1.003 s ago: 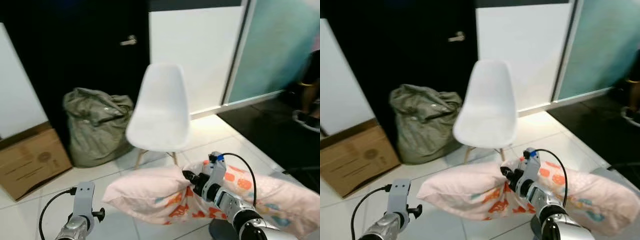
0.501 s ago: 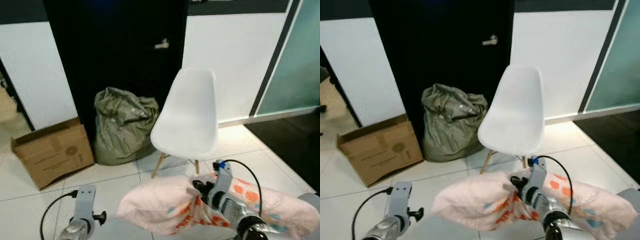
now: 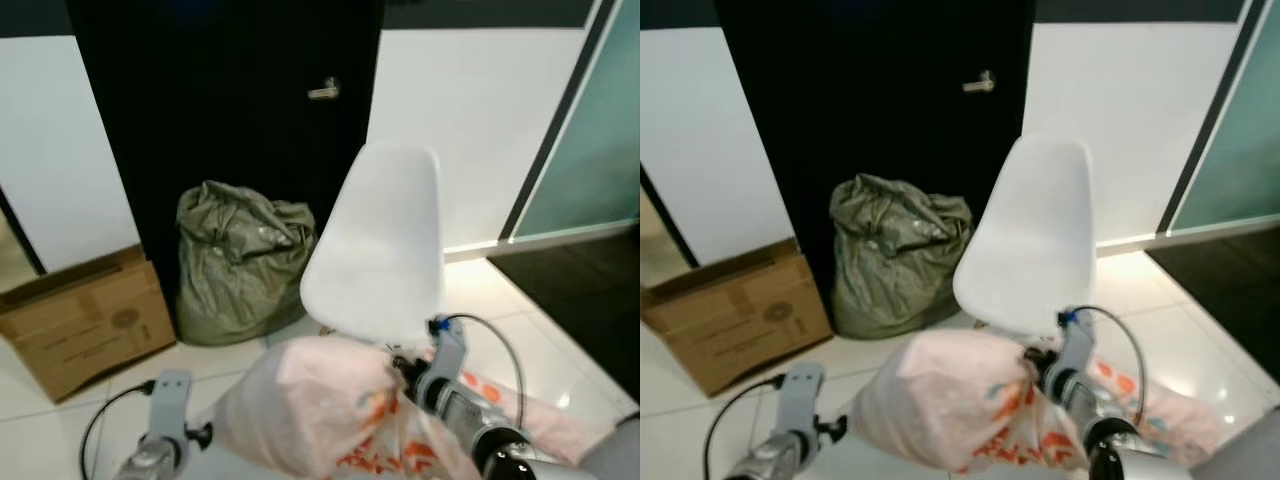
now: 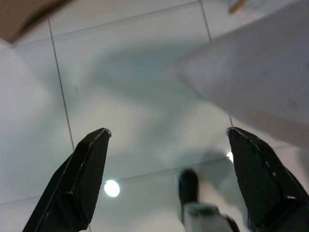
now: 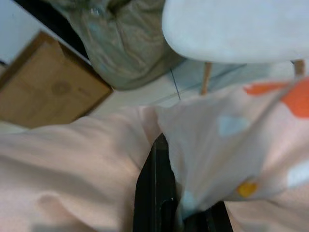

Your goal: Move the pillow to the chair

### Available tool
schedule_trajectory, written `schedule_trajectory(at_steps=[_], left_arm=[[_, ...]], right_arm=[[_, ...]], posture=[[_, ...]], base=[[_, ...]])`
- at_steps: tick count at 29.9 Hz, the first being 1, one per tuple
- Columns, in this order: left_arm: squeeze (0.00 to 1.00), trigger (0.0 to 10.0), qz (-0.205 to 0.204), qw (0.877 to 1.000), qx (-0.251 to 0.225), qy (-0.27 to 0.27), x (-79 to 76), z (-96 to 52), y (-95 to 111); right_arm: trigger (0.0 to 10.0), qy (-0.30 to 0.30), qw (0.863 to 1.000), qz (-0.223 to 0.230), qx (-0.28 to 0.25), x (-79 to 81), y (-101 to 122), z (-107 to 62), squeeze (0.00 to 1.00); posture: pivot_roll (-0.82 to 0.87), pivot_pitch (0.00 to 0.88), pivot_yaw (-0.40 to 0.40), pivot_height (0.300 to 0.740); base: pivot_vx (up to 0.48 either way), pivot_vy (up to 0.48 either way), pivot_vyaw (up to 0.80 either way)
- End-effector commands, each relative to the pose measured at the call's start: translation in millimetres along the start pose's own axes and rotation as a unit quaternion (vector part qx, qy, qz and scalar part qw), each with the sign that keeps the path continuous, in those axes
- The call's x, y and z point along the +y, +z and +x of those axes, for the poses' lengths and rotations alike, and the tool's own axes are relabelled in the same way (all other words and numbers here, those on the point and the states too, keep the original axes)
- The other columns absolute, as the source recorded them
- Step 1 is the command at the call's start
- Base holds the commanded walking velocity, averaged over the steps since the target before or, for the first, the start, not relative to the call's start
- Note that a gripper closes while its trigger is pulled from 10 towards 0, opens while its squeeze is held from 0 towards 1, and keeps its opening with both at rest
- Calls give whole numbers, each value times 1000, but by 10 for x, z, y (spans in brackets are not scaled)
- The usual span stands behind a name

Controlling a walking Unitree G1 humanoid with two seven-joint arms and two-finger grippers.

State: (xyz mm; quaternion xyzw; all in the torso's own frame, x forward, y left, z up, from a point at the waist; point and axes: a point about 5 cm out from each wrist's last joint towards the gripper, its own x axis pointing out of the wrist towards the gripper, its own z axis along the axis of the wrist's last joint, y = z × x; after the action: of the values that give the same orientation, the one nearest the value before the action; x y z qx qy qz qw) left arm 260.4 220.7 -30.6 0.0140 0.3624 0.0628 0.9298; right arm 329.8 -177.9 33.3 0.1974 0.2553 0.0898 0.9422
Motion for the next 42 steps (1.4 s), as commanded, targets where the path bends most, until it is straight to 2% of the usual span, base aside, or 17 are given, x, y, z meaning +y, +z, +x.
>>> schedule_trajectory(at_steps=[1, 18, 26, 33, 39, 42], left_arm=[[0, 10000, 7, 1000, -4, -15, -95, 9, 27], [0, 10000, 4, 1000, -8, -17, -106, 12, 46], [0, 10000, 4, 1000, -9, -18, -107, 12, 49], [0, 10000, 4, 1000, -9, -18, -109, 12, 51], [0, 10000, 4, 1000, -9, -18, -112, 13, 51], [0, 10000, 5, 1000, -9, -18, -111, 13, 51]], right_arm=[[10000, -23, 999, -15, -41, -130, 216, -52, 0], [10000, -38, 998, -16, -55, -138, 312, -49, 0], [10000, -31, 996, -18, -80, -93, 475, -35, 0], [10000, -13, 995, -29, -95, -4, 572, -5, 0], [10000, 9, 993, -44, -111, 82, 641, 15, 0], [10000, 38, 989, -42, -135, 175, 753, 27, 0]], posture=[[-93, 0, -30, 740], [-93, 3, -35, 740], [-94, 6, -34, 740], [-94, 6, -36, 740], [-93, 6, -37, 740], [-93, 9, -34, 740]], base=[[472, 0, -650], [473, 0, -682], [474, 0, -677], [475, 0, -679], [476, 0, 0], [472, 0, 0]])
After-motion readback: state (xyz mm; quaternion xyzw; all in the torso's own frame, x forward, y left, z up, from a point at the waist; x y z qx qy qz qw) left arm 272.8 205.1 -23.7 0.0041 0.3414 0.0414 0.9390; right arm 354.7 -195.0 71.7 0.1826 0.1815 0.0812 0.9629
